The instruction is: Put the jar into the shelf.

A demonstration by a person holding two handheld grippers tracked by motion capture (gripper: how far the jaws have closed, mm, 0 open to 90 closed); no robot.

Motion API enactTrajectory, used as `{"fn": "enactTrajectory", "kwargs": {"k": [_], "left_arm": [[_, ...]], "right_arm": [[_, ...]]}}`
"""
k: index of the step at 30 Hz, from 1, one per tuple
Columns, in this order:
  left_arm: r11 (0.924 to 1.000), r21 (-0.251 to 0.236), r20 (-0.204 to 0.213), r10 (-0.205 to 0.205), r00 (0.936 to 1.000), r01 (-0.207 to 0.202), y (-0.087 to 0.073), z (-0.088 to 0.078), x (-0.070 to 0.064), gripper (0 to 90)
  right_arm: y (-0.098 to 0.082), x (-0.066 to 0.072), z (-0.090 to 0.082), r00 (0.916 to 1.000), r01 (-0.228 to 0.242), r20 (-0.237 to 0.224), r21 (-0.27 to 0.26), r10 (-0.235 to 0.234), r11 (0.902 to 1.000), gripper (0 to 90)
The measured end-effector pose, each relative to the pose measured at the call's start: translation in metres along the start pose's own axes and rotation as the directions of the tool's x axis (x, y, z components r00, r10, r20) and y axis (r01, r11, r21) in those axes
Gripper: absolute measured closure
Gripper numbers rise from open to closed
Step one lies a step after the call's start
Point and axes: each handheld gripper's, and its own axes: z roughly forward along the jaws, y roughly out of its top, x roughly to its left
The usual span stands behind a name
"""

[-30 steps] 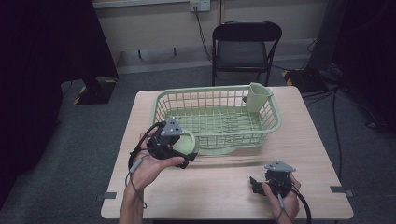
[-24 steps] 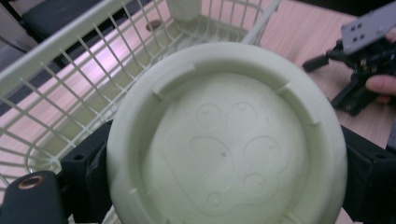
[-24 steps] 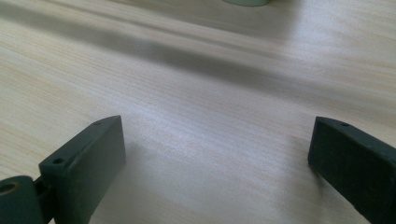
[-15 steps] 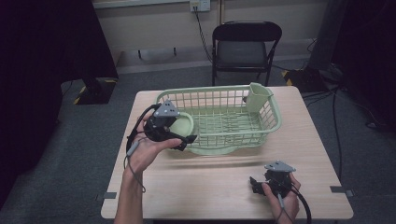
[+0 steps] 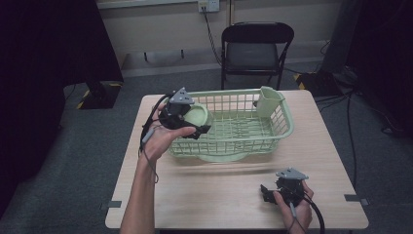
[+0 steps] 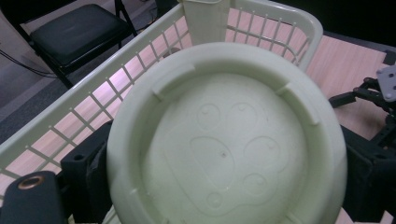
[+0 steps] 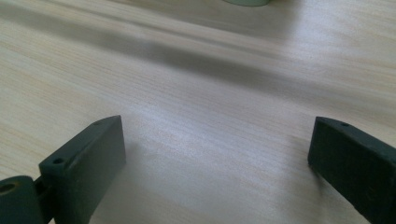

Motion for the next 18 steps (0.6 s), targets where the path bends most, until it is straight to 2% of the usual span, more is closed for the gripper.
{"fn": "enactTrajectory", "kwargs": {"k": [7, 12, 16, 18], "left_arm": [[0.9989, 0.047, 0.029, -0.009, 0.9995, 0.007, 0.009, 0.021, 0.017, 11.2], [0.9965, 0.082, 0.018, -0.018, 0.9997, 0.017, 0.012, 0.033, 0.027, 11.2], [0.9946, 0.104, 0.022, -0.009, 0.9997, 0.006, 0.015, 0.041, 0.033, 11.2], [0.9938, 0.111, 0.011, -0.014, 0.9999, 0.012, 0.019, 0.046, 0.036, 11.2]], "right_arm": [[0.0, 0.0, 0.0, 1.0, -0.001, -0.001, 0.001, 0.001, 1.0, 3.3], [0.0, 0.0, 0.0, 1.0, 0.0, -0.001, 0.0, 0.0, 1.0, 3.3], [0.0, 0.0, 0.0, 1.0, 0.002, 0.0, -0.001, -0.002, 1.0, 3.2], [0.0, 0.0, 0.0, 1.0, 0.002, 0.0, -0.001, -0.002, 1.0, 3.3]]}}
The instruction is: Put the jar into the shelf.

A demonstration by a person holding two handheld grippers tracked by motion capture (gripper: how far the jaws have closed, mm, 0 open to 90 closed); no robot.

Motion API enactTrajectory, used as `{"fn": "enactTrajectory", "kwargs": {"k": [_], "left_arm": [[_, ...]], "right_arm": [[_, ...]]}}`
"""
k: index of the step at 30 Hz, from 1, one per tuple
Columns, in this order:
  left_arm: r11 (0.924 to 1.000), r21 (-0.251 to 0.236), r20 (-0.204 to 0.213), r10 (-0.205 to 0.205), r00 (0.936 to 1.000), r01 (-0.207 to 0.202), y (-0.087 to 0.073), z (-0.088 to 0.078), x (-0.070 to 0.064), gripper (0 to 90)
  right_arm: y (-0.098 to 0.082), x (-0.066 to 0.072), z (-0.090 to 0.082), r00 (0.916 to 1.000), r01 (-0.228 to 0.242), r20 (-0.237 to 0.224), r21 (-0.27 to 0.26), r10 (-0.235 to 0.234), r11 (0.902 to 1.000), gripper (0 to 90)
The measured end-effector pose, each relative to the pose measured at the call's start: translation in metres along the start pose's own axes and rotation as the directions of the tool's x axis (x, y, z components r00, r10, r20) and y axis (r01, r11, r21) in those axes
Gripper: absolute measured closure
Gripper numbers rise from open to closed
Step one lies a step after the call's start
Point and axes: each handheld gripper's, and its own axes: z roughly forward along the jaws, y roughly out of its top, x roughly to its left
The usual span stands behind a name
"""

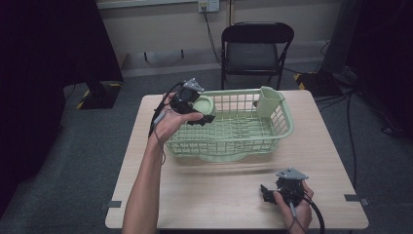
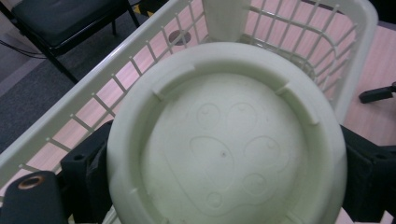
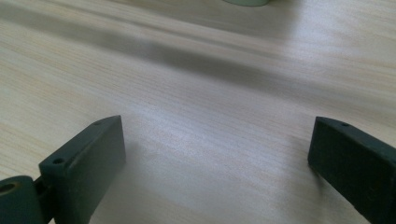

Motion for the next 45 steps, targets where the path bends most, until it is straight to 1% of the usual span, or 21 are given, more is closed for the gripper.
{"fn": "enactTrajectory", "kwargs": {"k": [1, 2, 6, 10, 13, 16, 20, 25, 31, 37, 40, 41, 45], "left_arm": [[1.0, 0.0, 0.0, 0.0, 1.0, 0.0, 0.0, 0.0, 0.0, 11.2], [0.9999, 0.013, 0.001, 0.01, 1.0, -0.01, 0.003, 0.003, 0.002, 11.2], [0.9992, 0.035, 0.0, 0.019, 0.9998, -0.019, 0.006, 0.01, 0.006, 11.2], [0.9978, 0.06, -0.004, 0.026, 0.9997, -0.026, 0.005, 0.02, 0.012, 11.2], [0.9982, 0.055, -0.017, 0.023, 0.9996, -0.022, 0.004, 0.022, 0.014, 11.2], [0.9989, 0.046, -0.012, 0.005, 0.9999, -0.004, 0.002, 0.027, 0.019, 11.2], [0.9977, 0.068, -0.014, 0.002, 0.9999, -0.001, -0.001, 0.036, 0.023, 11.2], [0.9929, 0.119, -0.008, 0.008, 0.9999, -0.007, -0.004, 0.053, 0.024, 11.2], [0.9861, 0.162, 0.011, 0.034, 0.9994, -0.035, -0.008, 0.068, 0.023, 11.2], [0.9813, 0.189, 0.019, 0.036, 0.9992, -0.038, -0.01, 0.078, 0.025, 11.2], [0.9785, 0.201, 0.022, 0.042, 0.9989, -0.045, -0.011, 0.083, 0.024, 11.2], [0.9765, 0.21, 0.025, 0.045, 0.9987, -0.049, -0.011, 0.085, 0.024, 11.2], [0.9738, 0.222, 0.025, 0.043, 0.9988, -0.047, -0.012, 0.091, 0.023, 11.2]], "right_arm": [[0.0, 0.0, 0.0, 1.0, 0.0, 0.0, 0.0, 0.0, 1.0, 3.3], [0.0, 0.0, 0.0, 1.0, 0.0, 0.0, 0.0, 0.0, 1.0, 3.3], [0.0, 0.0, 0.0, 1.0, 0.0, 0.0, 0.0, 0.0, 1.0, 3.3], [0.0, 0.0, 0.0, 1.0, 0.0, 0.0, -0.001, 0.0, 1.0, 3.3], [0.0, 0.0, 0.0, 1.0, 0.0, 0.0, -0.001, 0.0, 1.0, 3.3], [0.0, 0.0, 0.0, 1.0, 0.0, 0.0, -0.001, 0.0, 1.0, 3.3], [0.0, 0.0, 0.0, 1.0, 0.0, 0.0, -0.001, 0.0, 1.0, 3.3], [0.0, 0.0, 0.0, 1.0, -0.001, 0.0, 0.0, 0.001, 1.0, 3.3], [0.0, 0.0, 0.0, 1.0, -0.002, -0.001, 0.001, 0.002, 1.0, 3.3], [0.0, 0.0, 0.0, 1.0, 0.002, -0.005, 0.002, -0.002, 1.0, 3.3], [0.0, 0.001, 0.0, 1.0, 0.003, -0.007, 0.002, -0.003, 1.0, 3.3], [0.0, 0.001, 0.0, 1.0, 0.003, -0.007, 0.002, -0.003, 1.0, 3.3], [0.0, 0.001, 0.0, 1.0, 0.003, -0.007, 0.002, -0.003, 1.0, 3.3]]}}
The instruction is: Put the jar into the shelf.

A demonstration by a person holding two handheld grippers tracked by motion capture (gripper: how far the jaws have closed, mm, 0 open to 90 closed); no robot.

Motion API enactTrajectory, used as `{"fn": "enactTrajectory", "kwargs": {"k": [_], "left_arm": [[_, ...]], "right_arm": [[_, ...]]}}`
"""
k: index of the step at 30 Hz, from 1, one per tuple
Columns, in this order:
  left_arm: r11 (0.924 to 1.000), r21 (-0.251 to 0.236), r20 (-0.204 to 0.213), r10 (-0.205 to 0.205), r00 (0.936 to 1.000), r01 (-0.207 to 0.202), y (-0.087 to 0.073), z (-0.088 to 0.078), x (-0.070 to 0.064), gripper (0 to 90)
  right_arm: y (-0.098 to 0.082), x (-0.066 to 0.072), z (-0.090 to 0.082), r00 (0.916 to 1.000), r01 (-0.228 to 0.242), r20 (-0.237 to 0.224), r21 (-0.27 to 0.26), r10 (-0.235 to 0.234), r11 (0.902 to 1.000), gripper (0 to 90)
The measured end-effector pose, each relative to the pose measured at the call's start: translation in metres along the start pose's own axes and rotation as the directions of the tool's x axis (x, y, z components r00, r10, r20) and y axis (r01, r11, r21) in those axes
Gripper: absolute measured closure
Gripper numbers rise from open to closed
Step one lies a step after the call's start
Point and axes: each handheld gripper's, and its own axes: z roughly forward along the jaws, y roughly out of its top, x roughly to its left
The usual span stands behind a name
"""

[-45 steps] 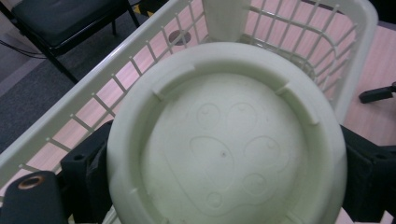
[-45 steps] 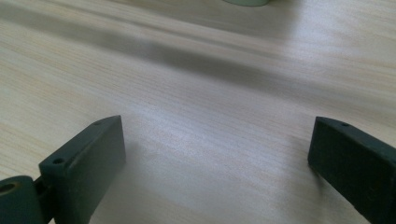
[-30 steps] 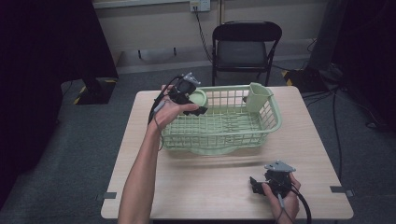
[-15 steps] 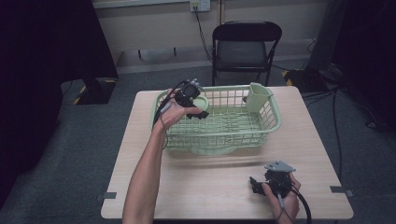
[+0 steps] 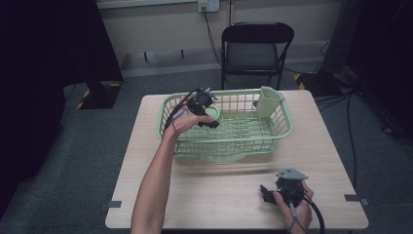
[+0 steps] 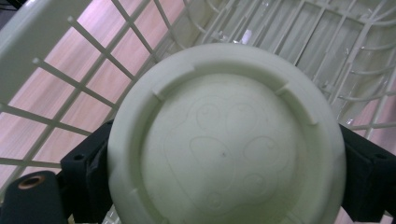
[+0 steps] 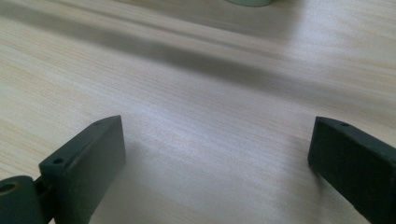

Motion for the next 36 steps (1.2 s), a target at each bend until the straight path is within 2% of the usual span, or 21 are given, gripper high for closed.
{"fn": "enactTrajectory", "kwargs": {"k": [8, 18, 22, 30, 36], "left_arm": [[0.9997, 0.023, 0.018, 0.009, 0.9998, -0.01, 0.0, 0.009, -0.001, 11.2], [0.9984, 0.057, 0.044, -0.009, 0.999, 0.006, -0.01, 0.022, 0.001, 11.2], [0.9958, 0.092, 0.056, 0.005, 0.9984, -0.01, -0.012, 0.026, 0.0, 11.2], [0.9907, 0.136, 0.086, -0.005, 0.9963, -0.007, -0.013, 0.034, -0.001, 11.2], [0.9884, 0.152, 0.079, -0.004, 0.9969, -0.008, -0.014, 0.037, -0.001, 11.2]], "right_arm": [[0.0, 0.0, 0.0, 1.0, 0.0, 0.0, -0.001, 0.0, 1.0, 3.3], [0.0, 0.0, 0.0, 1.0, 0.001, 0.0, -0.002, -0.001, 1.0, 3.3], [0.0, 0.0, 0.0, 1.0, 0.001, 0.0, -0.002, -0.001, 1.0, 3.3], [0.0, 0.0, 0.0, 1.0, 0.0, 0.0, -0.001, 0.0, 1.0, 3.3], [0.0, 0.0, 0.0, 1.0, 0.001, 0.0, -0.002, -0.001, 1.0, 3.3]]}}
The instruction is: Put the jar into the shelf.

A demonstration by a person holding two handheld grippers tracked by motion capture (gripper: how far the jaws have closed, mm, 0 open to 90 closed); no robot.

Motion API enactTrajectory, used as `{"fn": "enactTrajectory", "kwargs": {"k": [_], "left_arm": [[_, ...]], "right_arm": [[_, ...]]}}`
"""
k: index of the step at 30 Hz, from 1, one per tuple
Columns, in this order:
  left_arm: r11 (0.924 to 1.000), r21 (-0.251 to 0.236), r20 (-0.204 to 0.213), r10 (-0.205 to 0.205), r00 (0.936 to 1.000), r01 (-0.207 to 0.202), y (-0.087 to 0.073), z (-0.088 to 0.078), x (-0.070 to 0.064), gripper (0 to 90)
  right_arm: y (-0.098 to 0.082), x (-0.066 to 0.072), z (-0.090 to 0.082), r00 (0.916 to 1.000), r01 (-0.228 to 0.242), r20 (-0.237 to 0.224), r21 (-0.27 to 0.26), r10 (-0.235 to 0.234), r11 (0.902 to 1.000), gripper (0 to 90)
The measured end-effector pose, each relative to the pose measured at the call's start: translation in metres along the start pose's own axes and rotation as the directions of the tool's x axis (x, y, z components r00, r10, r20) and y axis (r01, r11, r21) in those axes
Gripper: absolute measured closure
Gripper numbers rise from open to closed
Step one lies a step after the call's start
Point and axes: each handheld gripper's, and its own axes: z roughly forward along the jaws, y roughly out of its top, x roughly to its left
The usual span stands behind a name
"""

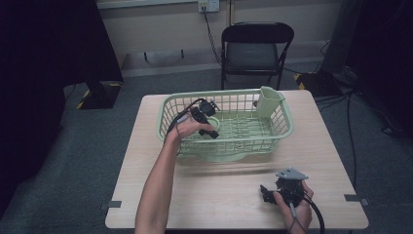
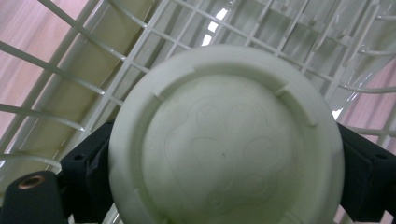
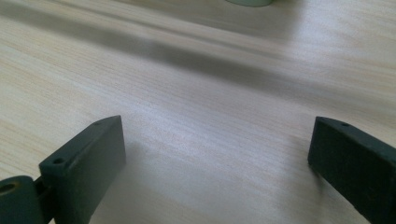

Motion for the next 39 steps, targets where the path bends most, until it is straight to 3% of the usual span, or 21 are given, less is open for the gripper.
{"fn": "enactTrajectory", "kwargs": {"k": [20, 27, 39], "left_arm": [[0.9998, 0.011, -0.011, -0.019, 0.9998, 0.019, -0.0043, 0.0019, 0.0, 11.1], [0.999, 0.014, 0.017, -0.043, 0.9989, 0.043, -0.0042, 0.0019, -0.0001, 5.0], [0.9982, -0.006, -0.007, -0.06, 0.9982, 0.06, -0.0007, -0.0048, -0.0036, 4.0]], "right_arm": [[0.0, -0.0001, 0.0, 1.0, 0.001, 0.0, 0.0, -0.001, 1.0, 3.3], [0.0, 0.0, 0.0, 1.0, 0.0, 0.0, 0.0, 0.0, 1.0, 3.3], [0.0, -0.0001, 0.0, 1.0, 0.001, 0.0, 0.0, -0.001, 1.0, 3.3]]}}
